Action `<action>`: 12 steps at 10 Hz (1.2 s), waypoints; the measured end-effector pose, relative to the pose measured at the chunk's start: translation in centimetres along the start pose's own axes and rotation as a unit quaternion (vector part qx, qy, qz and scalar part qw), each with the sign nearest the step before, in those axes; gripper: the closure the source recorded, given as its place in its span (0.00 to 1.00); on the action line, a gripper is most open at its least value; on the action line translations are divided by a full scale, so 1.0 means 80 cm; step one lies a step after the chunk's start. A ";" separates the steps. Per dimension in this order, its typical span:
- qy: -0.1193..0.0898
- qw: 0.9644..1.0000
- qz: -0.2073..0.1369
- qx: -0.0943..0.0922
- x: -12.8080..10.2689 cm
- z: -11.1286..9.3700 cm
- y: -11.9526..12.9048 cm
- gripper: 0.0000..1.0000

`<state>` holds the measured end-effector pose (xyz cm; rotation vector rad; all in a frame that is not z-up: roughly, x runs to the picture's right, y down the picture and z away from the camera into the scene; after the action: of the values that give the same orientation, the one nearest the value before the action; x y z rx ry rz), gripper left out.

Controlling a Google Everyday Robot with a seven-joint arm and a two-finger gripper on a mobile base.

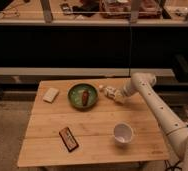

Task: Place the bottle in the ceramic bowl

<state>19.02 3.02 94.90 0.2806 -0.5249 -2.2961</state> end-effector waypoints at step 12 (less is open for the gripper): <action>0.125 0.990 -0.032 0.053 0.181 -0.056 -0.122 1.00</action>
<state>4.39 -2.51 85.92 0.6360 -0.5160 -2.2546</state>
